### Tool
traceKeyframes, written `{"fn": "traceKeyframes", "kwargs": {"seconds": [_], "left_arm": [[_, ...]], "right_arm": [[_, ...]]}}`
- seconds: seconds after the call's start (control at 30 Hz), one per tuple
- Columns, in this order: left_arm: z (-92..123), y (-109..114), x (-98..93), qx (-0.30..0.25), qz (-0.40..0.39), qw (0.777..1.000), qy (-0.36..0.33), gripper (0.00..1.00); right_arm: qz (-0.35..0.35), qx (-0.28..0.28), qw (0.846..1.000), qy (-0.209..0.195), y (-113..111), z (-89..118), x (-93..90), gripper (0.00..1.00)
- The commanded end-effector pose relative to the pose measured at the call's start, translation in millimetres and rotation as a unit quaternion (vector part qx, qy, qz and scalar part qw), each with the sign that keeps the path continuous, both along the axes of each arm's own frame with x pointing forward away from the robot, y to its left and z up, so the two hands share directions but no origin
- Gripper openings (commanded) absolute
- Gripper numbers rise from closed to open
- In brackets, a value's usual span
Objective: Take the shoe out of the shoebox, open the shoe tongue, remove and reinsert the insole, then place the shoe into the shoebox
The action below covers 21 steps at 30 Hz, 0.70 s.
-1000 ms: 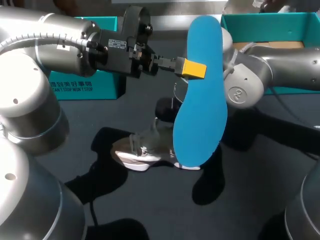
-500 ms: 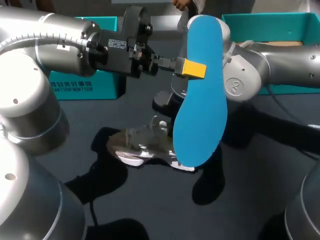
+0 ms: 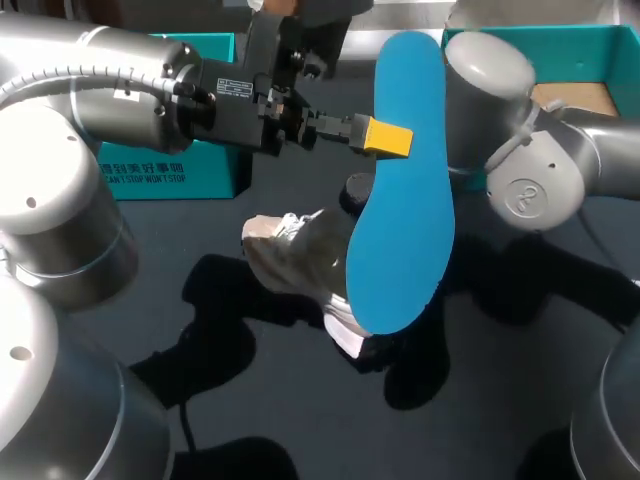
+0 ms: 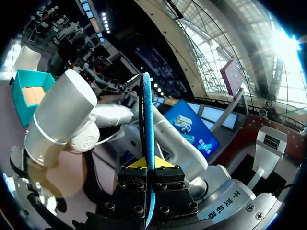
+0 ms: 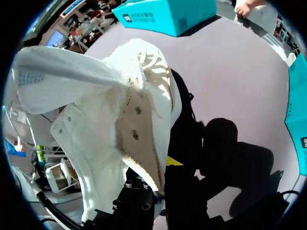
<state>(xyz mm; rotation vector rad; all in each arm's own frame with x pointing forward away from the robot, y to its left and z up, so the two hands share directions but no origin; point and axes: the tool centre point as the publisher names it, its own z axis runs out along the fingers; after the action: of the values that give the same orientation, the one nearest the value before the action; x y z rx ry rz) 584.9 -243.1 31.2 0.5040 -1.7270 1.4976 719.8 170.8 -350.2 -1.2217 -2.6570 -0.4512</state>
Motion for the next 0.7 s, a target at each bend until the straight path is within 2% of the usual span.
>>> {"fn": "traceKeyframes", "kwargs": {"seconds": [0.03, 0.1, 0.27, 0.47, 0.63, 0.7], "left_arm": [[-1, 0, -1.1, 0.000, 0.001, 1.000, 0.000, 0.00], [-1, 0, -1.1, 0.000, 0.001, 1.000, 0.000, 0.00], [-1, 0, -1.1, 0.000, 0.001, 1.000, 0.000, 0.00], [-1, 0, -1.1, 0.000, 0.001, 1.000, 0.000, 0.00], [-1, 0, -1.1, 0.000, 0.001, 1.000, 0.000, 0.00], [-1, 0, -1.1, 0.000, 0.001, 1.000, 0.000, 0.00]], "right_arm": [[-0.031, 0.024, 0.999, -0.018, -5, -2, -5.0, 0.00], [-0.031, 0.024, 0.999, -0.018, -5, -2, -5.0, 0.00], [-0.147, 0.027, 0.989, -0.006, -14, -3, -0.1, 0.00], [-0.235, 0.013, 0.972, 0.008, -12, -9, 1.9, 0.00], [-0.271, 0.020, 0.962, 0.005, -8, -15, 4.5, 0.00], [-0.265, 0.021, 0.964, 0.002, -5, -18, 4.9, 0.00]]}}
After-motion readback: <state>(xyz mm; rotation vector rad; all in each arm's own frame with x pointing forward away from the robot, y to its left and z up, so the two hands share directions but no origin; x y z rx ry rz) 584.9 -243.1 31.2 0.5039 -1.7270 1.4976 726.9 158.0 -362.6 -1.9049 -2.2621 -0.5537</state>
